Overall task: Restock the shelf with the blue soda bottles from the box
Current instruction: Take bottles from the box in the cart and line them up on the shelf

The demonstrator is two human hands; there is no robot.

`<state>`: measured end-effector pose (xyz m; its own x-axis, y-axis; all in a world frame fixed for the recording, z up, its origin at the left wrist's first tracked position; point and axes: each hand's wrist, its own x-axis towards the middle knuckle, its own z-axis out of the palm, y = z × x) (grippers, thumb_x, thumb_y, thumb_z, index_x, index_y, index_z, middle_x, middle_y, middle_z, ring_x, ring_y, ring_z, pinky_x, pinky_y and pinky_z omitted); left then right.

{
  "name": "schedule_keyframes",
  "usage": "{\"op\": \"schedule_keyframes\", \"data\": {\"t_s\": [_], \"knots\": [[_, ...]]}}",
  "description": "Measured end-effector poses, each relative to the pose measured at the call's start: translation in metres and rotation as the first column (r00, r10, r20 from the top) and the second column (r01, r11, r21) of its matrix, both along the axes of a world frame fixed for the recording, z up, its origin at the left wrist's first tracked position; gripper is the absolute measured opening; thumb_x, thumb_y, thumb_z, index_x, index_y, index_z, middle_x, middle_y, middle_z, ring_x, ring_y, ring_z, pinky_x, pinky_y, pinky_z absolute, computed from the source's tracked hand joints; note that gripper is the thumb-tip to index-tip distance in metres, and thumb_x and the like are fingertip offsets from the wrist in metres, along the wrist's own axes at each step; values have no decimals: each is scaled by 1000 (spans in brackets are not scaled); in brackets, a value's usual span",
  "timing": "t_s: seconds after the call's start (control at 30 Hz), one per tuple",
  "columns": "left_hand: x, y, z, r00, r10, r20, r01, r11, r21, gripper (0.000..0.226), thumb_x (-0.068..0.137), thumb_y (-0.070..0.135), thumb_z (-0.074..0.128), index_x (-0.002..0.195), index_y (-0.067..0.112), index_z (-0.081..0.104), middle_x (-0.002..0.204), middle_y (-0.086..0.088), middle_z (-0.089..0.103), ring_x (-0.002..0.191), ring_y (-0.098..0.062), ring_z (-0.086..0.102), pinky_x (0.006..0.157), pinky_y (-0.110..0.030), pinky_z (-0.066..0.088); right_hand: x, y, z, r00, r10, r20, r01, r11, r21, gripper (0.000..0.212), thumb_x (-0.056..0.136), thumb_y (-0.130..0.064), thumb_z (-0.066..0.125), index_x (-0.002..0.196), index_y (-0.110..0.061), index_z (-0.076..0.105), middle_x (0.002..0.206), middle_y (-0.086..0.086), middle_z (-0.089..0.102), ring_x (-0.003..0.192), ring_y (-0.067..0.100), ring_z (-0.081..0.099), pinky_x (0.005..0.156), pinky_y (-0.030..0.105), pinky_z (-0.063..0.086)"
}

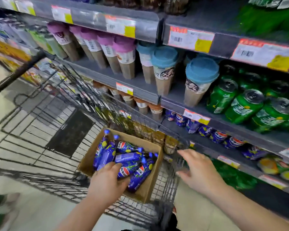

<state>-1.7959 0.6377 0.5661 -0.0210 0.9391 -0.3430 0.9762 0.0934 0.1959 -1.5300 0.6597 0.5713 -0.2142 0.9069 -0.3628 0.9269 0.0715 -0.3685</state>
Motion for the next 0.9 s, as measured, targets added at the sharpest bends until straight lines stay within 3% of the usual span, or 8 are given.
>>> {"op": "schedule_keyframes", "data": {"t_s": [0.17, 0.33, 0.5, 0.67, 0.9], "knots": [[-26, 44, -33, 991, -129, -33, 126, 987, -99, 97, 50, 72, 17, 129, 25, 49, 129, 3, 54, 120, -20, 50, 97, -37, 41, -34, 10, -27, 997, -81, -1, 81, 994, -70, 62, 86, -40, 52, 142, -27, 29, 147, -2, 35, 136, 23, 33, 112, 36, 27], [-58, 85, -83, 947, -317, -47, 292, 914, -281, 67, 77, 59, 47, 135, 26, 40, 134, 2, 47, 122, -20, 46, 102, -36, 38, -83, 15, -65, 970, -241, 38, 244, 948, -207, 63, 87, -39, 52, 143, -27, 26, 148, 0, 31, 135, 23, 33, 111, 35, 27], [-100, 120, -126, 888, -458, -40, 416, 837, -355, 64, 84, 52, 50, 140, 27, 33, 145, 2, 37, 130, -19, 40, 106, -33, 34, -147, 18, -114, 934, -351, 61, 350, 871, -346, 65, 87, -38, 54, 143, -25, 25, 146, 1, 35, 131, 24, 39, 108, 37, 36], [-149, 148, -161, 927, -375, 14, 352, 855, -381, 67, 81, 48, 58, 139, 25, 35, 143, 0, 39, 129, -20, 41, 104, -37, 38, -203, 28, -166, 908, -412, 69, 396, 795, -460, 65, 85, -37, 57, 142, -25, 26, 144, 1, 37, 127, 25, 42, 104, 39, 41], [-180, 156, -209, 958, -284, 25, 266, 856, -444, 78, 81, 49, 58, 145, 26, 20, 152, -3, 27, 136, -24, 32, 108, -37, 33, -244, 45, -240, 870, -489, 66, 436, 699, -567, 57, 87, -36, 55, 136, -17, 32, 138, 9, 43, 126, 28, 44, 101, 41, 43]]}}
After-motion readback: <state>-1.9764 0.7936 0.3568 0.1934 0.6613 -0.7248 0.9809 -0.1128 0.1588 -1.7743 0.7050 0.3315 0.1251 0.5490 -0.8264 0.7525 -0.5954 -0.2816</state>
